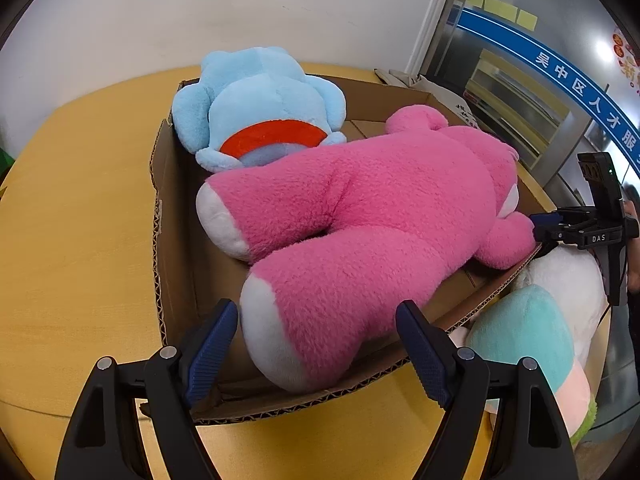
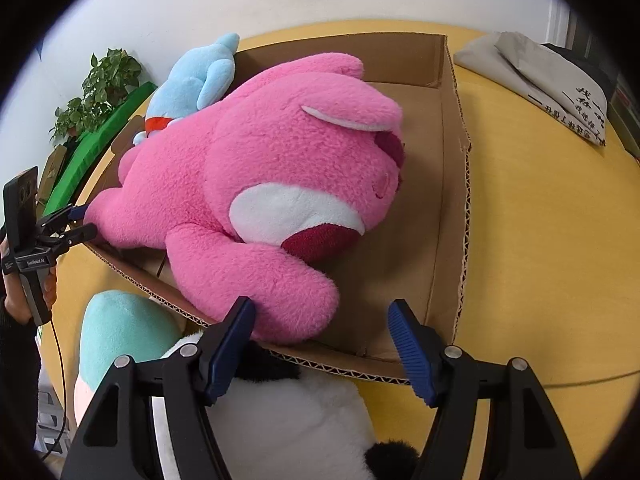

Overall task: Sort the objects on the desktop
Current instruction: 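Move both tools to the teal-headed pig plush and close on it, then lift the pig plush with both tools and carry it over the box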

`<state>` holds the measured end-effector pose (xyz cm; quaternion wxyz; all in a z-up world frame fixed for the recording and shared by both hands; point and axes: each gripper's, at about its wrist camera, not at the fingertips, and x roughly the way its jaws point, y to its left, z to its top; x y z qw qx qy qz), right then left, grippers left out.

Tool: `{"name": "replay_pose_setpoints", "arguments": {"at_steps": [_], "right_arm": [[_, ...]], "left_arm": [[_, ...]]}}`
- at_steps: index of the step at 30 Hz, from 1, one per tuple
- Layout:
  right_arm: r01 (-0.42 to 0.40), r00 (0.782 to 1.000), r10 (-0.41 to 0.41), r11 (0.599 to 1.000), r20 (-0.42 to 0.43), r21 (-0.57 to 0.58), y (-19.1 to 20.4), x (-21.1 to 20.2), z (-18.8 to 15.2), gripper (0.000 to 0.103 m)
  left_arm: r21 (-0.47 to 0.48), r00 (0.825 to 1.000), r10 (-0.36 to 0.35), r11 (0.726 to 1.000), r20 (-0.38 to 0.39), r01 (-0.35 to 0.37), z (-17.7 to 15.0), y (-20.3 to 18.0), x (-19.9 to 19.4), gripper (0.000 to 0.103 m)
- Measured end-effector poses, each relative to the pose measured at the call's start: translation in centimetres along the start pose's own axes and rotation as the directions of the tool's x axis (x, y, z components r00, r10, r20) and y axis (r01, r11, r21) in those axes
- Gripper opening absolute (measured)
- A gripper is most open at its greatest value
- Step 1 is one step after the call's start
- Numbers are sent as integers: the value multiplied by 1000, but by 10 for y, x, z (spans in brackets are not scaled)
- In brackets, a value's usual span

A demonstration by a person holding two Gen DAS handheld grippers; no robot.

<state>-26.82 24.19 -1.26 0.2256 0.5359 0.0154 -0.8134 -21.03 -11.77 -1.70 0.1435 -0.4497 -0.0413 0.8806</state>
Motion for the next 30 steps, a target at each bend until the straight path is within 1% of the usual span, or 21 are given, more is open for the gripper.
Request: {"name": "replay_pose_setpoints", "arguments": {"at_steps": [4,5,7,8,9,10,11,12,13,16,18,20,21,22,23,24,25,26,27,29,30], "right_arm": [[-1,1000,1,1000,12,-1,3,-7,-12,68],[6,1000,-6,1000,27,-2,4,-12,-15,69],[45,995,-44,999,86,-12,9,-33,-24,69],[59,991,-57,998,123,-15,12,-46,-29,69],[49,985,-46,999,168,-16,18,-64,-38,70],[16,979,-12,1000,206,-17,25,-83,-47,71],[-25,972,30,999,234,-24,33,-99,-57,78],[-78,966,86,996,243,-43,45,-109,-66,80],[-128,959,141,989,244,-67,59,-116,-75,80],[-231,949,258,960,182,-159,111,-104,-98,80],[-269,946,296,943,129,-194,141,-87,-110,80],[-255,958,277,940,72,-227,165,-65,-120,79],[-215,971,234,945,48,-248,176,-52,-124,79],[-167,982,182,951,38,-261,183,-41,-128,79],[-123,990,137,955,34,-271,189,-33,-131,80],[-90,994,106,957,42,-275,192,-28,-132,81],[-68,995,85,959,48,-276,194,-24,-132,80],[-68,995,85,961,53,-269,193,-22,-133,80],[-67,995,85,963,58,-262,193,-20,-133,78],[-64,993,88,960,79,-272,197,-20,-136,73],[-65,992,93,956,86,-286,200,-22,-137,71]], "left_arm": [[2,1000,3,1000,-5,-3,-9,-2,-9,85],[3,1000,6,1000,6,-6,-12,-6,-17,85],[4,1000,6,1000,26,-6,-18,-15,-32,85],[-1,1000,-20,1000,19,20,-21,-22,-31,85],[-6,999,-47,999,12,47,-24,-28,-29,86],[-12,997,-73,997,5,73,-27,-35,-27,89],[-17,995,-99,995,-2,99,-30,-42,-26,96],[-23,992,-125,992,-9,125,-33,-49,-24,101],[-28,988,-151,988,-15,150,-36,-56,-22,102],[-46,973,-228,973,-34,227,-45,-76,-17,102],[-59,959,-280,959,-45,277,-52,-90,-14,102],[-73,942,-330,943,-56,326,-58,-103,-10,102],[-81,936,-347,936,-62,341,-60,-109,-7,102],[-94,939,-335,940,-72,328,-61,-110,-1,101],[-104,935,-344,936,-86,335,-64,-111,5,100],[-118,929,-357,931,-98,345,-67,-113,10,98],[-143,918,-383,919,-104,367,-70,-113,13,97],[-158,911,-398,912,-106,379,-73,-113,14,94],[-165,911,-400,910,-101,381,-74,-112,12,91],[-177,911,-402,907,-92,382,-77,-111,6,90],[-175,915,-394,910,-86,376,-80,-111,0,90]]}}
